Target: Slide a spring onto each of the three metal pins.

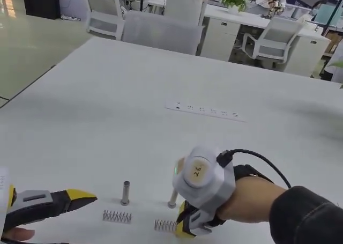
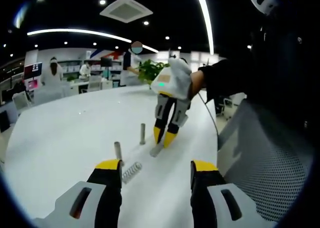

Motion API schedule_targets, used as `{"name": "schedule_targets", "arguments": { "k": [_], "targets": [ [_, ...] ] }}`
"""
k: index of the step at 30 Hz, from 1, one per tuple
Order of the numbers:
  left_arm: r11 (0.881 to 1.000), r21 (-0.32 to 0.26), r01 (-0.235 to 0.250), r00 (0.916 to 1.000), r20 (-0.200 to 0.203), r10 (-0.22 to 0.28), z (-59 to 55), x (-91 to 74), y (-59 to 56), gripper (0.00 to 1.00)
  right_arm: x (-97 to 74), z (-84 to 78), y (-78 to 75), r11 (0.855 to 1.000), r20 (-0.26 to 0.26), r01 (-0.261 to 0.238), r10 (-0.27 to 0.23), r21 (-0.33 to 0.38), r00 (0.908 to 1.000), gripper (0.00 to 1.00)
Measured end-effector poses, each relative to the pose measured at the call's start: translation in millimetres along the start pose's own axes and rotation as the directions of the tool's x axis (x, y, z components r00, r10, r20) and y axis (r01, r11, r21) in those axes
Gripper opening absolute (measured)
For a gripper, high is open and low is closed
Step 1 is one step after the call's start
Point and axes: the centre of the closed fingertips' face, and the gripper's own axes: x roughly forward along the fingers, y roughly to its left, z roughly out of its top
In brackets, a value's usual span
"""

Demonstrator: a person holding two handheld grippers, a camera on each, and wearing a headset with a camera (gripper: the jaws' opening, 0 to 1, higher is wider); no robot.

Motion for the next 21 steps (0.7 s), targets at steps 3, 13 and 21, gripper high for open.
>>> {"name": "schedule_targets", "arguments": {
  "k": [3, 13, 21],
  "targets": [
    [1.000, 0.007, 0.014, 0.9999, -0.005, -0.014, 1.7, 1.4, -1.4, 0.49, -7.2, 3.2, 1.2, 1.000, 0.010, 0.004, -0.004, -0.001, 0.9999, 0.07],
    [0.995, 0.052, 0.090, 0.9954, -0.039, -0.088, 10.0, 10.6, -7.6, 0.46, -38.3, 15.6, 9.5, 1.000, 0.052, 0.020, -0.020, -0.008, 0.9984, 0.07],
    [0.985, 0.081, 0.150, 0.9880, -0.049, -0.147, 21.2, 21.9, -15.3, 0.43, -53.2, 34.1, 20.7, 1.000, 0.097, 0.016, -0.014, -0.025, 0.9952, 0.07]
  ]
}}
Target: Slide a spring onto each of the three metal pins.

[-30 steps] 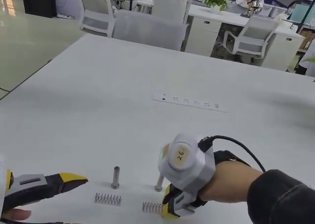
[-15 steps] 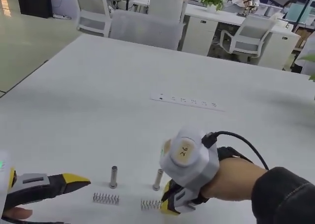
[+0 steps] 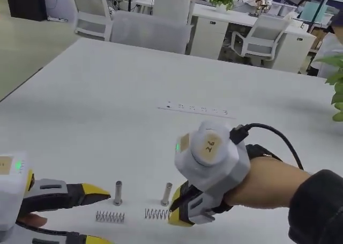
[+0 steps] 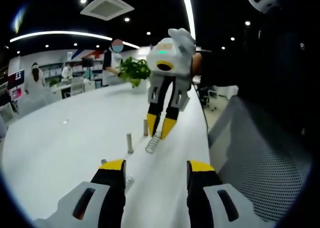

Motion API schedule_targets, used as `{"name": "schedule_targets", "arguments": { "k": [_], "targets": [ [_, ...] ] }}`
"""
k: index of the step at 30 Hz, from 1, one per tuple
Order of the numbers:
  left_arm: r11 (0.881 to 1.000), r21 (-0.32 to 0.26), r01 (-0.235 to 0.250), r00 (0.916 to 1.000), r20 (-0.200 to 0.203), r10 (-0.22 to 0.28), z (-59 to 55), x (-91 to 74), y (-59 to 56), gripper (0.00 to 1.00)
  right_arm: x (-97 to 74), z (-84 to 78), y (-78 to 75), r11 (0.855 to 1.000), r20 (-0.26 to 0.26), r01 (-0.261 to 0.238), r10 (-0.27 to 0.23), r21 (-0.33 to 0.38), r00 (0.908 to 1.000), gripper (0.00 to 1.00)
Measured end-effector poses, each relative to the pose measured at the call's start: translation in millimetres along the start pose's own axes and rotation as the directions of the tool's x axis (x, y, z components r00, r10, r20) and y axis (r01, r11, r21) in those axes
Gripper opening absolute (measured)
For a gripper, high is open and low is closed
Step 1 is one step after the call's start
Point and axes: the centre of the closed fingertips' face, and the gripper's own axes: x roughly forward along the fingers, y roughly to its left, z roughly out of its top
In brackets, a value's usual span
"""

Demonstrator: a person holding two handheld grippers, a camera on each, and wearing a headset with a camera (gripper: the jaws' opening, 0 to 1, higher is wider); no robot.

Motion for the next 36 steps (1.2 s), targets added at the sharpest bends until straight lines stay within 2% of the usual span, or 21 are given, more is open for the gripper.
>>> {"name": "schedule_targets", "arguments": {
  "k": [7, 18, 23, 27, 36],
  "targets": [
    [0.999, 0.013, 0.032, 0.9995, 0.000, -0.032, 4.3, 9.0, -2.6, 0.40, -3.0, 13.0, 5.6, 1.000, 0.018, -0.007, 0.007, -0.026, 0.9998, 0.07],
    [0.999, -0.018, 0.046, 0.9989, 0.011, -0.046, 1.5, 18.0, -4.9, 0.32, -4.4, 33.2, 15.6, 0.997, 0.052, -0.029, 0.033, -0.078, 0.9981, 0.07],
    [0.998, -0.028, 0.051, 0.9985, 0.020, -0.051, 2.4, 18.5, -5.9, 0.23, -3.1, 36.7, 18.5, 0.995, 0.051, -0.039, 0.044, -0.094, 0.9977, 0.07],
    [0.998, -0.026, 0.066, 0.9978, 0.012, -0.065, 0.4, 18.7, -8.9, 0.13, -2.7, 40.6, 21.2, 0.993, 0.056, -0.041, 0.048, -0.108, 0.9973, 0.07],
    [0.998, 0.000, 0.060, 0.9982, -0.004, -0.060, -3.5, 18.8, -7.9, 0.03, -2.9, 40.6, 26.9, 0.990, 0.052, -0.054, 0.061, -0.131, 0.9968, 0.07]
  ]
}}
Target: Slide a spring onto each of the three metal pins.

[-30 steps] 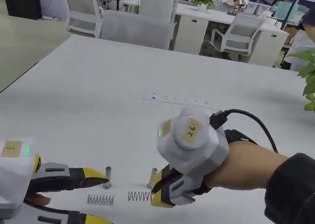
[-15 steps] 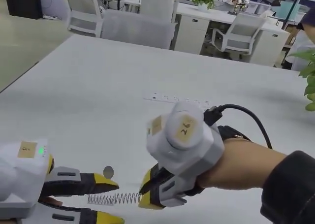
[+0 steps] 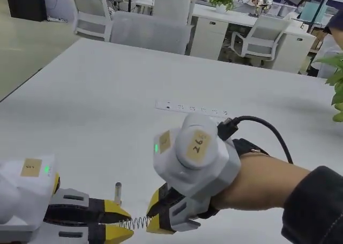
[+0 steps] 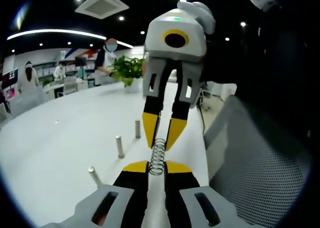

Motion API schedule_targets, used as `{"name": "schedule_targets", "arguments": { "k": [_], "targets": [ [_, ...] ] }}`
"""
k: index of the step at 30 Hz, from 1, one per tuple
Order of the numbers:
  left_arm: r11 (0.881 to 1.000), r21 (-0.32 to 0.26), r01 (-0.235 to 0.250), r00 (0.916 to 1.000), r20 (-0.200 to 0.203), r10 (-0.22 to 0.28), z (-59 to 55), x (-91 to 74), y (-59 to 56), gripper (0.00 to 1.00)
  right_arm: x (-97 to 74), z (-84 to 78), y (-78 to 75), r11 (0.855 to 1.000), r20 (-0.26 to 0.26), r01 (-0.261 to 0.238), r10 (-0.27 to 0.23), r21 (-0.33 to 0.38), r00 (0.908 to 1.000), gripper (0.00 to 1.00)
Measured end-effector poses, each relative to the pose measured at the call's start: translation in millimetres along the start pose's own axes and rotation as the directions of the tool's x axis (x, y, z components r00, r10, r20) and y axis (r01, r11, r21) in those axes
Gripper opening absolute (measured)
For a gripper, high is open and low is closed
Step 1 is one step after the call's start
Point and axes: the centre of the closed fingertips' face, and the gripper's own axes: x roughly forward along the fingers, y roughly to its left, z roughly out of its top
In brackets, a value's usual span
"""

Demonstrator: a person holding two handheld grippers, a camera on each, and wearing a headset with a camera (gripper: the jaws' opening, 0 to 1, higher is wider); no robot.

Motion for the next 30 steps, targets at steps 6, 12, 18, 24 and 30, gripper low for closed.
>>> {"name": "schedule_targets", "arguments": {
  "k": [6, 12, 18, 24, 30],
  "targets": [
    [1.000, 0.003, 0.006, 1.0000, 0.006, -0.006, 0.7, -0.1, -1.5, 0.03, -1.1, -0.2, -0.1, 1.000, 0.007, 0.000, 0.000, 0.001, 1.0000, 0.08],
    [1.000, -0.005, 0.013, 0.9998, 0.017, -0.013, 2.8, -1.7, -3.4, 0.03, -0.6, 0.1, -0.8, 1.000, 0.022, -0.001, 0.000, 0.022, 0.9997, 0.11],
    [1.000, -0.009, 0.020, 0.9990, 0.041, -0.020, 9.7, -2.5, -5.2, 0.03, 3.2, -3.4, -0.3, 0.999, 0.023, -0.006, 0.005, 0.033, 0.9997, 0.12],
    [0.999, -0.012, 0.034, 0.9969, 0.071, -0.034, 17.5, -2.4, -8.7, 0.03, 5.2, -3.9, 1.1, 0.999, 0.025, -0.013, 0.012, 0.035, 0.9996, 0.11],
    [0.999, -0.013, 0.031, 0.9974, 0.066, -0.030, 15.4, -1.6, -7.4, 0.03, 5.2, -2.7, 1.9, 0.999, 0.028, -0.017, 0.016, 0.030, 0.9995, 0.08]
  ]
}}
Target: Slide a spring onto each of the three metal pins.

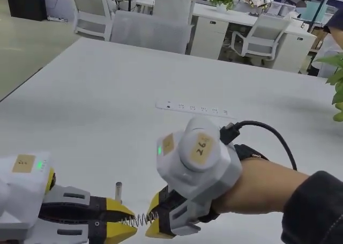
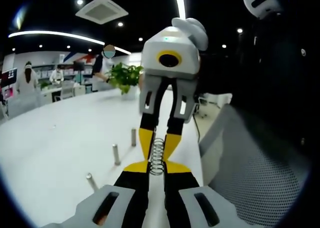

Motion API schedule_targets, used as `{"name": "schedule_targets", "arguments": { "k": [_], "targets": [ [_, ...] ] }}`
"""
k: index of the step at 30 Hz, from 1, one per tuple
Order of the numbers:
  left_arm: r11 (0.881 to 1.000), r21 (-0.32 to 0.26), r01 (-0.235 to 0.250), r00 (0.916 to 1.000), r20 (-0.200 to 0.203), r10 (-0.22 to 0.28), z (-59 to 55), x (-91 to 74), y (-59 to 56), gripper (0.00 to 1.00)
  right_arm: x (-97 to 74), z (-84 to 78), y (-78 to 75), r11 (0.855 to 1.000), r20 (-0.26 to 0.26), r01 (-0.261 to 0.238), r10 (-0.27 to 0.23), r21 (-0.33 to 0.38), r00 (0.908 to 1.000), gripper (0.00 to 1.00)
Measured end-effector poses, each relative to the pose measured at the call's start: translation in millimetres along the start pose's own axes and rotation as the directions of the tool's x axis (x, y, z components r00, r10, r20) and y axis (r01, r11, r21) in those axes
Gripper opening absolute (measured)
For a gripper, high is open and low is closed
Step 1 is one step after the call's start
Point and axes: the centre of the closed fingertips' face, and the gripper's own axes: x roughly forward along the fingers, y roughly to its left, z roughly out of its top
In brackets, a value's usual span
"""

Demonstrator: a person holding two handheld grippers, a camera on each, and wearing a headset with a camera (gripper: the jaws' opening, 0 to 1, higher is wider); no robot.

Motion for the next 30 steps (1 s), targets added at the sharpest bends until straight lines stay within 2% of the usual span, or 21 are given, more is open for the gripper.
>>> {"name": "schedule_targets", "arguments": {
  "k": [4, 12, 27, 30],
  "targets": [
    [1.000, 0.008, 0.000, 0.9999, -0.017, 0.000, -5.2, 1.3, -0.1, 0.03, -4.3, 5.4, 1.0, 1.000, 0.018, -0.004, 0.004, 0.004, 0.9998, 0.08],
    [1.000, 0.009, 0.005, 0.9997, -0.026, -0.005, -6.8, 2.2, -0.6, 0.02, -11.9, 18.2, 3.6, 1.000, 0.066, -0.011, 0.010, 0.016, 0.9978, 0.08],
    [1.000, 0.011, 0.021, 0.9994, -0.026, -0.021, -8.6, 4.4, -4.1, 0.03, -14.8, 38.8, 11.9, 1.000, 0.093, -0.017, 0.019, -0.022, 0.9955, 0.08],
    [1.000, 0.014, 0.020, 0.9994, -0.030, -0.019, -9.3, 4.3, -3.8, 0.03, -13.6, 37.3, 11.1, 0.999, 0.083, -0.016, 0.018, -0.028, 0.9964, 0.08]
  ]
}}
